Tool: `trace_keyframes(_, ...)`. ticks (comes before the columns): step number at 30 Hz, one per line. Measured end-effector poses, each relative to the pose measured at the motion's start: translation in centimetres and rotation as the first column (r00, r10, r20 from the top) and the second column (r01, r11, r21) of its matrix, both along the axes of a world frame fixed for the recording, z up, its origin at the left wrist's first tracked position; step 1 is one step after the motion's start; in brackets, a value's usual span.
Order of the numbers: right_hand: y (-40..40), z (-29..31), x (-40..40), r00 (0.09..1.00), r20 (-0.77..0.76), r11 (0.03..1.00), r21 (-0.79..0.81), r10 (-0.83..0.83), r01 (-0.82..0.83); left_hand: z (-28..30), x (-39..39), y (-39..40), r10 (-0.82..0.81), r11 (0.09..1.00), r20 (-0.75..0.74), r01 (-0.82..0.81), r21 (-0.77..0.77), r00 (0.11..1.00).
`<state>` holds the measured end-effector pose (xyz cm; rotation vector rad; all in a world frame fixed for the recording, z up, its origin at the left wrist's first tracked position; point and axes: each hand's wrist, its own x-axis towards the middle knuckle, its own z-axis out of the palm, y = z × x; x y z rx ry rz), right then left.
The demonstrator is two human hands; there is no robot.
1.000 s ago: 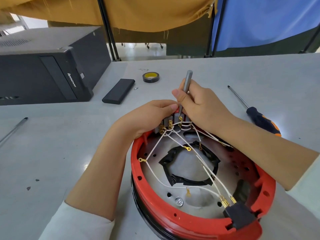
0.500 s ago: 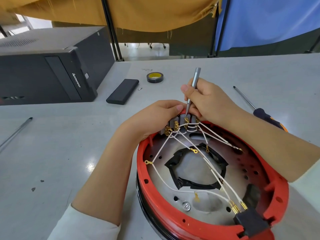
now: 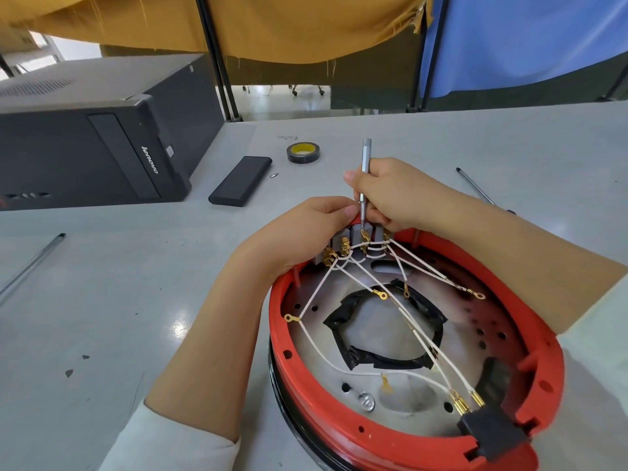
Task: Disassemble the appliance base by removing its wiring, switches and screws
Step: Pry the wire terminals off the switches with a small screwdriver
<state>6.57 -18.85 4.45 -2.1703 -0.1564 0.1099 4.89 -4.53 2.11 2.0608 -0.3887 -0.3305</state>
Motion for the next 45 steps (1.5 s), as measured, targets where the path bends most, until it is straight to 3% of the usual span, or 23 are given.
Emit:
trace_keyframes(7, -0.7, 0.1, -0.5, 0.998, -0.027, 0.995, 0.074, 0.064, -0.062, 0.1, -0.1, 0.0, -0.003, 1.000, 0.007, 0.003, 0.025, 1.000)
trace_keyframes(14, -1.7, -1.8, -2.4, 0.962, 0.271, 0.989, 0.143, -0.015, -0.025, 0.0, 0.0, 0.1, -0.017, 0.999, 0.030, 0.015, 0.050, 0.999)
trace_keyframes(20, -1.7, -1.7, -2.2, 0.955, 0.298, 0.999, 0.048, -0.001, -0.014, 0.1, -0.1, 0.1, -0.023, 0.998, 0.056, 0.020, 0.059, 0.998)
trace_keyframes(24, -1.1, -1.0, -1.4, 0.975, 0.220, 0.999, -0.041, -0.012, 0.022, 0.0, 0.0, 0.2, -0.018, 0.998, 0.051, 0.015, 0.066, 0.999)
trace_keyframes(28, -0.8, -0.2, -0.2, 1.000, 0.006, 1.000, 0.003, 0.001, -0.001, -0.1, 0.1, 0.1, -0.027, 0.998, 0.042, 0.025, 0.055, 0.999)
trace_keyframes(31, -0.7, -0.1, 0.1, 0.999, -0.044, 1.000, -0.014, 0.013, -0.014, -0.1, 0.2, 0.1, -0.027, 0.999, 0.039, 0.025, 0.045, 0.999)
trace_keyframes(33, -0.8, -0.3, -0.2, 1.000, -0.001, 1.000, -0.017, 0.017, -0.017, -0.1, 0.2, 0.1, -0.025, 0.998, 0.039, 0.023, 0.052, 0.999)
trace_keyframes(37, -1.2, -1.3, -1.6, 0.960, 0.280, 1.000, 0.002, -0.017, 0.017, -0.1, 0.2, 0.2, -0.021, 0.998, 0.042, 0.019, 0.056, 0.999)
trace_keyframes(39, -1.3, -1.4, -1.8, 0.955, 0.295, 0.999, 0.041, -0.026, 0.014, -0.1, 0.1, 0.2, -0.015, 0.998, 0.049, 0.012, 0.054, 0.999)
trace_keyframes(45, -1.0, -1.0, -1.5, 0.972, 0.236, 0.998, -0.050, -0.011, 0.023, 0.0, 0.0, 0.1, -0.025, 0.998, 0.063, 0.021, 0.055, 0.998)
